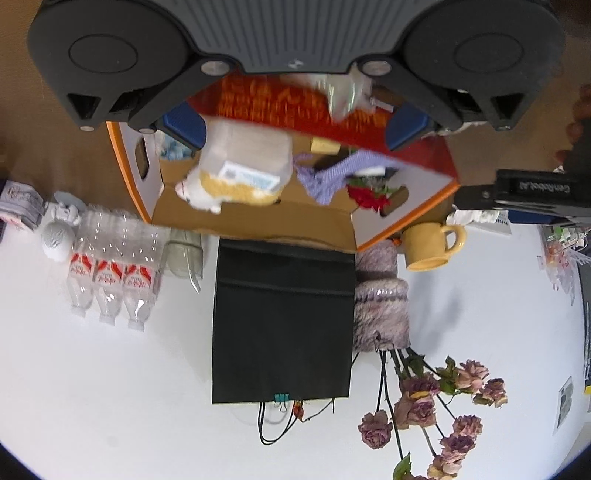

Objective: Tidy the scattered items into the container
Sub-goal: 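Withdraw both open tools from the box back toward the table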

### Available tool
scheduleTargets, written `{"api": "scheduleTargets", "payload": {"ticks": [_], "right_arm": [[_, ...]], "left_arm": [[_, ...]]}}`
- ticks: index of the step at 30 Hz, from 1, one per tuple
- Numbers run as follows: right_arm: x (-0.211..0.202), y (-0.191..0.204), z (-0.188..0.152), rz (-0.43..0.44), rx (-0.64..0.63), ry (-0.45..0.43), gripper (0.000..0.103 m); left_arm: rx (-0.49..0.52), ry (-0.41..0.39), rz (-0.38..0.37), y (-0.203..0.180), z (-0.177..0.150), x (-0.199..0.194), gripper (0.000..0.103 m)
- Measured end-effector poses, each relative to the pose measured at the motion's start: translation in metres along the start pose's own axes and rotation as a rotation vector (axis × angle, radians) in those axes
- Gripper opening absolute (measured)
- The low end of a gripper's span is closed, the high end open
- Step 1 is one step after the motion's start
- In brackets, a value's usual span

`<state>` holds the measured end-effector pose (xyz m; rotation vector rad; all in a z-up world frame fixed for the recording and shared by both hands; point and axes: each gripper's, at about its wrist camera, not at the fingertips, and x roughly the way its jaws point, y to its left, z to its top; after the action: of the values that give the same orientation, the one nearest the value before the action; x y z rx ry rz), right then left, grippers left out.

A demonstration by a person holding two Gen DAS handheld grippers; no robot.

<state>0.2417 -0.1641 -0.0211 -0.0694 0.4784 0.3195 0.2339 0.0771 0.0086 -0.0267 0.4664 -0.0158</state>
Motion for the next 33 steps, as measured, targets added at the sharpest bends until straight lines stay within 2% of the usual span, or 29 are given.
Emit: {"api": "scheduleTargets", "payload": {"ticks": [6,13,18,20,21,23,25,26,28,33], "right_arm": [[-0.015,0.008,-0.031,0.008,-0.002,0.048,0.103],[-0.032,0.007,-0.068,-0.037,0.004,0.134,0.103],[-0.046,-0.006,-0.086,-0.082,0.045,0.167,0.103],[-0.051,-0.010,-0.090,-0.092,0.060,0.171,0.103],[-0.054,-0.011,-0.092,-0.097,0.066,0.171,0.103],[-0.058,-0.015,-0.093,-0.098,0.073,0.168,0.103],[-0.060,-0.017,-0.093,-0.095,0.077,0.164,0.103],[-0.060,-0.019,-0.093,-0.094,0.078,0.164,0.103],[-0.061,-0.022,-0.094,-0.097,0.085,0.165,0.103],[-0.061,-0.033,-0.094,-0.101,0.105,0.161,0.103]], "left_arm": [[-0.029,0.074,-0.015,0.009,-0.031,-0.017,0.103],[-0.022,0.173,-0.043,-0.007,-0.073,-0.037,0.103],[-0.018,0.218,-0.039,-0.021,-0.089,-0.041,0.100],[-0.015,0.234,-0.035,-0.027,-0.093,-0.040,0.089],[-0.006,0.240,-0.021,-0.030,-0.096,-0.040,0.087],[0.022,0.227,0.018,-0.036,-0.098,-0.041,0.077],[0.028,0.212,0.025,-0.038,-0.099,-0.042,0.069],[0.028,0.207,0.025,-0.040,-0.099,-0.042,0.054],[0.035,0.200,0.011,-0.041,-0.097,-0.044,0.037],[0.022,0.192,0.008,-0.041,-0.098,-0.046,0.030]]}}
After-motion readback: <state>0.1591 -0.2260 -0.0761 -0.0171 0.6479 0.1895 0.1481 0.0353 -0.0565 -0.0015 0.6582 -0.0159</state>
